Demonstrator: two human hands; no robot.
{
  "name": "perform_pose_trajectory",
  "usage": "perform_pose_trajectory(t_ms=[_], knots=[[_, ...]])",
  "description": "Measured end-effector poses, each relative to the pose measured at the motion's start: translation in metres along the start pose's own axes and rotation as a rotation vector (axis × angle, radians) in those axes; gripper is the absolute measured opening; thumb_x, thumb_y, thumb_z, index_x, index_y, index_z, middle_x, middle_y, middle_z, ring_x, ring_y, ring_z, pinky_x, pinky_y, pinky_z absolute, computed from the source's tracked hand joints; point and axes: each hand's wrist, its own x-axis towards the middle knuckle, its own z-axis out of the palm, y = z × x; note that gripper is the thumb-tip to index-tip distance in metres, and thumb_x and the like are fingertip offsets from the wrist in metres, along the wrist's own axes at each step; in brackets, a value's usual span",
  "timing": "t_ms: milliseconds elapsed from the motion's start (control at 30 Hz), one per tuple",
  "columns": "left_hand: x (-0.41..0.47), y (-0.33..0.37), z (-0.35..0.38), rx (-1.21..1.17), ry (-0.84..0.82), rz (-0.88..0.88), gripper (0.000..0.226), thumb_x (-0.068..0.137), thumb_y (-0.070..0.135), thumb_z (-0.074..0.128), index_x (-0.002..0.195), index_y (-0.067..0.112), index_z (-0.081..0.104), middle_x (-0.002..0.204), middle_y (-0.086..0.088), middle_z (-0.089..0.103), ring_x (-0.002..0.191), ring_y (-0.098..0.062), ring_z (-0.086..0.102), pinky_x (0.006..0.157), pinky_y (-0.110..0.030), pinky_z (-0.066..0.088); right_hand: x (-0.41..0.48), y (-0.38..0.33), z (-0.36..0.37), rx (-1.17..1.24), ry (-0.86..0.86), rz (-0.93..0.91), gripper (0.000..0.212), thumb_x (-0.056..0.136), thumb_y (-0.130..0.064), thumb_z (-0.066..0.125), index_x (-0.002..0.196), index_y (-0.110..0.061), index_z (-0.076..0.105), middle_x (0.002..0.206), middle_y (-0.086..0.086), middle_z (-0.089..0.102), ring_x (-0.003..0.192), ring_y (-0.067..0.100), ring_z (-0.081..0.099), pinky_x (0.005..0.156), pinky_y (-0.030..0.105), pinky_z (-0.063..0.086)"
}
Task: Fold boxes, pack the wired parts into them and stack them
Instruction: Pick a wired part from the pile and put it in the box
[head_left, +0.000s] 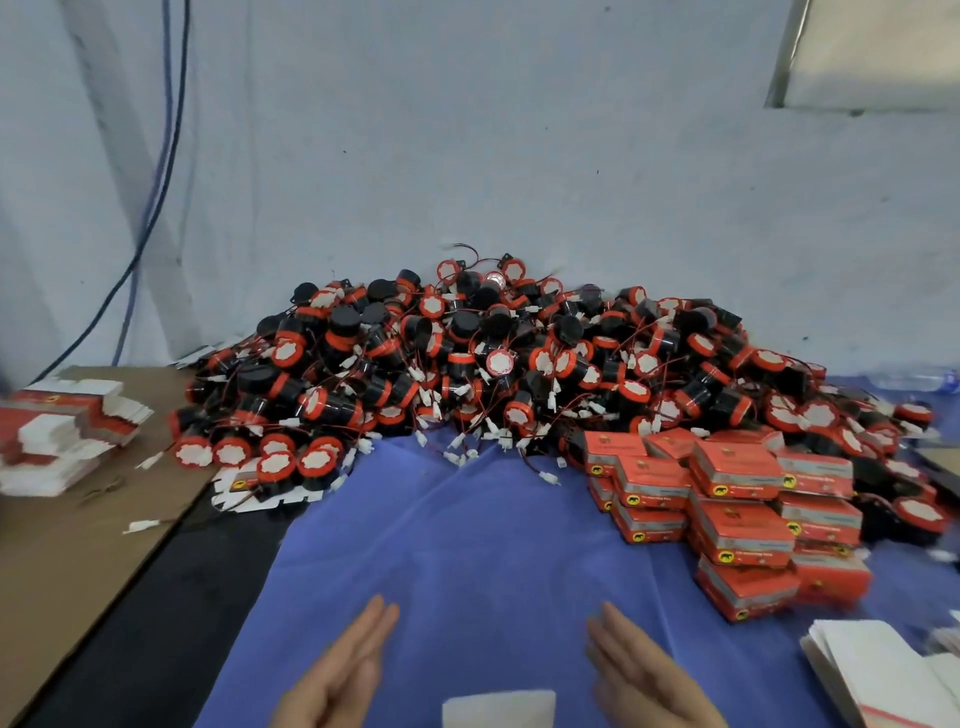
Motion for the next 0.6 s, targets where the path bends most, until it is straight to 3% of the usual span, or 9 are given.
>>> perform_pose_trajectory(t_ms=[67,133,200,300,367,500,600], knots=[[0.030,0.006,0.018,0.118,-0.030,0.071,0.037,0.100,0.002,0.051,0.126,0.023,0.066,0.126,0.012,0.070,0.127,-0.004,0.058,0.110,-0.035,0.042,0.003,-0.009,0.030,0.072,-0.204,0.050,0.061,0.094,0.028,0.031,0.139,-0.005,0.055,0.135,0.013,0.060,0.099,0.011,0.068,0.087,0.026,0.051],[0.075,0.018,0.048,0.185,-0.091,0.045,0.033,0.102,0.014,0.054,0.129,0.029,0.064,0.127,0.019,0.068,0.121,0.006,0.058,0.106,-0.027,0.045,0.045,-0.013,0.063,-0.183,-0.182,-0.064,0.062,0.096,0.021,0.039,0.150,-0.010,0.044,0.149,0.003,0.050,0.132,0.015,0.052,0.107,0.035,0.043],[0.128,0.024,0.079,0.265,-0.123,0.043,0.037,0.105,0.013,0.049,0.138,0.029,0.056,0.136,0.021,0.060,0.123,0.009,0.054,0.108,-0.023,0.043,0.078,-0.026,0.100,-0.207,-0.206,-0.074,0.069,0.095,0.016,0.042,0.156,-0.014,0.033,0.159,-0.001,0.037,0.145,0.017,0.039,0.116,0.039,0.039],[0.215,0.018,0.115,0.363,-0.158,0.088,0.048,0.105,0.001,0.039,0.150,0.016,0.043,0.153,0.004,0.046,0.140,-0.008,0.043,0.113,-0.023,0.036,0.150,-0.038,0.148,-0.238,-0.159,-0.116,0.071,0.096,0.011,0.040,0.159,-0.018,0.025,0.164,0.001,0.028,0.148,0.024,0.035,0.113,0.039,0.042],[0.273,0.013,0.136,0.440,-0.160,0.129,0.053,0.102,-0.004,0.039,0.152,0.014,0.038,0.156,-0.003,0.041,0.144,-0.014,0.037,0.115,-0.025,0.033,0.205,-0.040,0.168,-0.174,-0.130,-0.132,0.067,0.098,0.007,0.041,0.158,-0.020,0.028,0.158,0.002,0.037,0.136,0.021,0.046,0.099,0.034,0.047],[0.364,0.005,0.158,0.575,-0.197,0.142,0.061,0.095,0.001,0.047,0.152,0.020,0.039,0.151,-0.006,0.048,0.138,-0.021,0.045,0.118,-0.039,0.036,0.293,-0.043,0.185,-0.182,0.010,-0.143,0.045,0.094,-0.001,0.051,0.137,-0.010,0.057,0.120,0.015,0.066,0.105,0.032,0.064,0.093,0.045,0.054],[0.399,-0.008,0.160,0.621,-0.243,0.156,0.054,0.095,0.005,0.056,0.145,0.021,0.046,0.137,-0.010,0.059,0.126,-0.027,0.055,0.111,-0.039,0.042,0.321,-0.037,0.186,-0.273,0.116,-0.150,0.049,0.090,-0.002,0.050,0.137,-0.015,0.058,0.117,0.015,0.067,0.103,0.034,0.064,0.095,0.045,0.055]])
